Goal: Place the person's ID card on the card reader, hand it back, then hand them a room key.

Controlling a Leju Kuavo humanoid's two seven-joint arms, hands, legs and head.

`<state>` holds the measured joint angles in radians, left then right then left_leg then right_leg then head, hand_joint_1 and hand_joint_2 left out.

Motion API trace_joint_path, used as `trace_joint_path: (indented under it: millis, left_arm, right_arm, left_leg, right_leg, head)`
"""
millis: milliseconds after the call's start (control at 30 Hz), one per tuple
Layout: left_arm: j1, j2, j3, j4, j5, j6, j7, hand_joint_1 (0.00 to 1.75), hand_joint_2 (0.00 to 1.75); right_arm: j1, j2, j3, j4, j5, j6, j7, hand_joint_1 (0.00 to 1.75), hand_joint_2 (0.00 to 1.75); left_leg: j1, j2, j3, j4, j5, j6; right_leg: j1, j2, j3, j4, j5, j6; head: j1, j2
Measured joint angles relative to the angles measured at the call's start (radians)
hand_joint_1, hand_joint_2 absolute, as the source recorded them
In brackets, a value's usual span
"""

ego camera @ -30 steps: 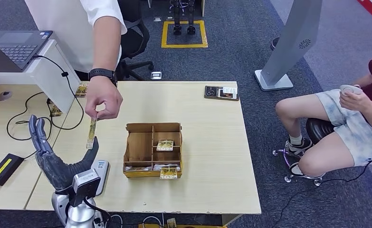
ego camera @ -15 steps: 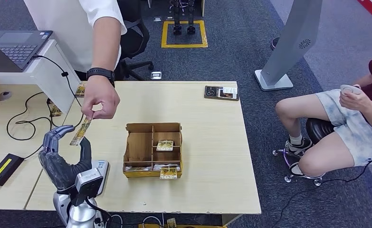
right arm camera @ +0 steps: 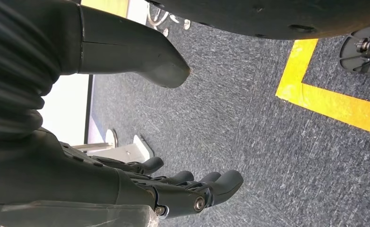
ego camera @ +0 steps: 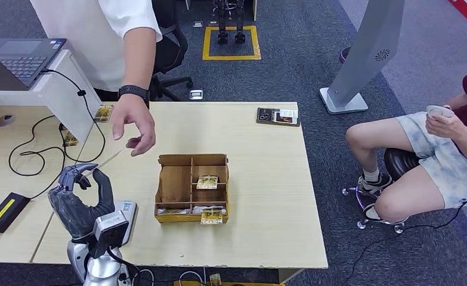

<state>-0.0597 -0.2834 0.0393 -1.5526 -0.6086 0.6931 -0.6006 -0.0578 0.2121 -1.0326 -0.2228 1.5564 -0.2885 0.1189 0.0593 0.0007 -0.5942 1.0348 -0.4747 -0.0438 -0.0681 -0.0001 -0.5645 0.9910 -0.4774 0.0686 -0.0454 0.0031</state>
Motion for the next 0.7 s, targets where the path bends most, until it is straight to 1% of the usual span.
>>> trace_joint_path:
  millis: [267,433,567,700]
  left_arm:
    - [0.0,0.0,0.0,0.0,-0.041,0.0,-0.002,1.75,1.75]
    - [0.0,0.0,0.008,0.0,-0.143,0.0,0.01,1.75,1.75]
    - [0.001,0.0,0.051,0.0,-0.246,0.001,0.023,1.75,1.75]
    - [0.0,0.0,0.114,0.0,-0.342,0.001,0.036,1.75,1.75]
  right_arm:
    - [0.0,0.0,0.004,0.0,0.0,0.0,0.001,0.0,1.75]
    - [0.0,0.0,0.009,0.0,0.0,0.001,0.001,0.0,1.75]
    - [0.0,-0.001,0.011,0.0,0.001,0.004,0.001,0.0,1.75]
    - [0.0,-0.002,0.014,0.0,0.001,0.003,-0.01,0.0,1.75]
  left_leg:
    - [0.0,0.0,0.0,0.0,0.0,0.0]
    - [0.0,0.0,0.0,0.0,0.0,0.0]
    - [0.0,0.0,0.0,0.0,0.0,0.0]
    - [0.0,0.0,0.0,0.0,0.0,0.0]
  right_leg:
    - [0.0,0.0,0.0,0.0,0.0,0.0]
    - [0.0,0.0,0.0,0.0,0.0,0.0]
    - [0.0,0.0,0.0,0.0,0.0,0.0]
    - [0.0,0.0,0.0,0.0,0.0,0.0]
  head:
    - [0.0,0.0]
    - [0.0,0.0]
    - [0.0,0.0]
    - [0.0,0.0]
